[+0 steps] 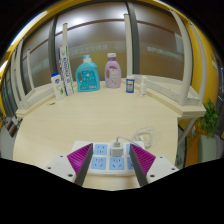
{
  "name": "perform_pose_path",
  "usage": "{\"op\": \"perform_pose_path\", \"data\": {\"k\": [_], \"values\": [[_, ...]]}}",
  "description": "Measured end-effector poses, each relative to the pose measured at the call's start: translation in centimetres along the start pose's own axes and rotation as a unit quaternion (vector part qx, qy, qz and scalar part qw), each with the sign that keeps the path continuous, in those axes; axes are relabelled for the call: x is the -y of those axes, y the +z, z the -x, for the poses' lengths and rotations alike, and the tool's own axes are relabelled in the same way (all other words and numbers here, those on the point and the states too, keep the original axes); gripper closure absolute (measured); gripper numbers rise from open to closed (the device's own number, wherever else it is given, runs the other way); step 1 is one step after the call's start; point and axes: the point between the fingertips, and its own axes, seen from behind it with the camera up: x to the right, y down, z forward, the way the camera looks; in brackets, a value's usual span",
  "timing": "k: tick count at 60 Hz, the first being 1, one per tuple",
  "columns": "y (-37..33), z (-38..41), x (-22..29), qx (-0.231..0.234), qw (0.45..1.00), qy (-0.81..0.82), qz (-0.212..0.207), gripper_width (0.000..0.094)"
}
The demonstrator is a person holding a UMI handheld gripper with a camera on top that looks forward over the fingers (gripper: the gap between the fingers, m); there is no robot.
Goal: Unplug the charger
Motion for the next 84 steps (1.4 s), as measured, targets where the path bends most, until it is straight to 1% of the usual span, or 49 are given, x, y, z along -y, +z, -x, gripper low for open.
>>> {"op": "perform_pose_path", "data": {"k": [3, 8, 14, 18, 29, 34, 35, 39, 43, 47, 50, 54, 57, 59, 63, 68, 71, 75, 81, 83, 84], "values": [[0.8, 0.0, 0.4, 0.003, 1.000, 0.000, -0.004, 0.0226], [1.7, -0.1, 0.7, 0.007, 1.000, -0.004, -0.005, 0.0347], [2.9, -0.7, -0.3, 0.006, 1.000, -0.013, 0.014, 0.0590], [2.9, -1.4, 0.2, -0.012, 0.999, -0.029, 0.006, 0.0734], [2.9, -1.2, 0.0, 0.008, 1.000, -0.023, 0.018, 0.0835], [2.5, -1.1, 0.7, 0.016, 1.000, -0.016, 0.016, 0.0852], [2.1, -1.1, 1.7, 0.019, 1.000, -0.015, 0.004, 0.0852], [0.2, -0.9, 7.4, 0.021, 0.997, -0.037, -0.062, 0.0852], [-2.4, -0.9, 13.0, 0.033, 0.992, -0.038, -0.111, 0.0852], [-3.8, -2.3, 17.3, 0.033, 0.988, -0.028, -0.146, 0.0852], [-3.8, -3.5, 19.3, 0.029, 0.986, -0.024, -0.160, 0.0853], [-2.4, -6.0, 19.9, 0.024, 0.988, -0.025, -0.152, 0.0853], [-0.7, -7.6, 18.8, 0.019, 0.990, -0.033, -0.134, 0.0853], [0.6, -8.5, 17.1, 0.016, 0.992, -0.038, -0.122, 0.0853], [3.3, -9.6, 14.1, 0.017, 0.996, -0.049, -0.077, 0.0851], [6.5, -10.7, 8.9, 0.014, 0.998, -0.058, -0.020, 0.0842], [7.3, -11.2, 6.3, 0.011, 0.998, -0.059, 0.009, 0.0817], [8.0, -11.4, 3.7, 0.011, 0.998, -0.056, 0.038, 0.0790], [8.0, -11.0, 2.9, 0.021, 0.998, -0.048, 0.042, 0.0736], [7.9, -10.9, 2.6, 0.021, 0.997, -0.049, 0.052, 0.0685], [7.8, -11.0, 2.5, 0.020, 0.997, -0.049, 0.057, 0.0640]]}}
